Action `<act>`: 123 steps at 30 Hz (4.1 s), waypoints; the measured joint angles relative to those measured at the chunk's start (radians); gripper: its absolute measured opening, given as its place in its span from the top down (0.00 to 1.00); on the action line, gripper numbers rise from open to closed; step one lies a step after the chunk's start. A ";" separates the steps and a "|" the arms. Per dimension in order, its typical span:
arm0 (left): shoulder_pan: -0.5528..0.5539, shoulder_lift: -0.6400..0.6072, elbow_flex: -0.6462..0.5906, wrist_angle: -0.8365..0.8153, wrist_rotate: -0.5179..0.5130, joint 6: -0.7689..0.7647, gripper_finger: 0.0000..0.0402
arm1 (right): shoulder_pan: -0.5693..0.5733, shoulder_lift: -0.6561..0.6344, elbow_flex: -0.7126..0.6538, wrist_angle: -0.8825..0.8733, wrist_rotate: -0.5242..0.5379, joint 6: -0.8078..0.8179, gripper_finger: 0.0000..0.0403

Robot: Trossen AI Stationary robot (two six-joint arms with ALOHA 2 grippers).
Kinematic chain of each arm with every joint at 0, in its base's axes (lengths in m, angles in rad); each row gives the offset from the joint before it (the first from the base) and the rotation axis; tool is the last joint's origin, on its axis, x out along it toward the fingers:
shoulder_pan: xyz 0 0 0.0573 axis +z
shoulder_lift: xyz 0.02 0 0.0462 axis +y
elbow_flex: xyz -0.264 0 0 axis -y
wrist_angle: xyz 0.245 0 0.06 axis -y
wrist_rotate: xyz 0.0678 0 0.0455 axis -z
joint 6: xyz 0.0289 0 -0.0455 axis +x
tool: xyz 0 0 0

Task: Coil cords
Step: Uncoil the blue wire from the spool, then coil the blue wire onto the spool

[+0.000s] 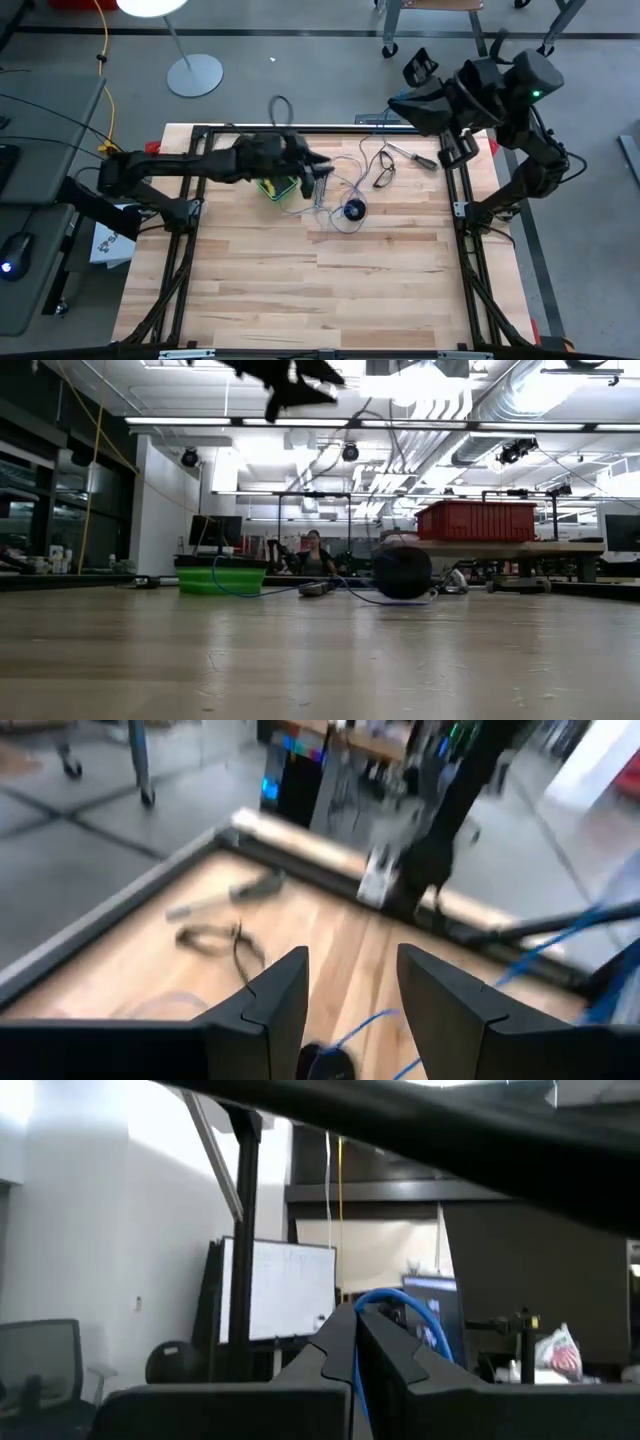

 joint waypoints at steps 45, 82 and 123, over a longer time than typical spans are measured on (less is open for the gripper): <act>0.089 -0.397 0.000 -0.570 -0.225 -0.018 0.63 | -0.167 0.212 -0.005 -1.161 0.486 -0.028 0.46; -0.075 0.201 -0.001 -0.186 0.081 -0.209 0.63 | -0.166 -0.212 -1.821 0.444 0.066 1.241 0.47; 0.080 -0.159 0.000 -0.114 0.234 -0.294 0.60 | -0.137 -0.271 -1.382 0.522 -0.051 0.649 1.00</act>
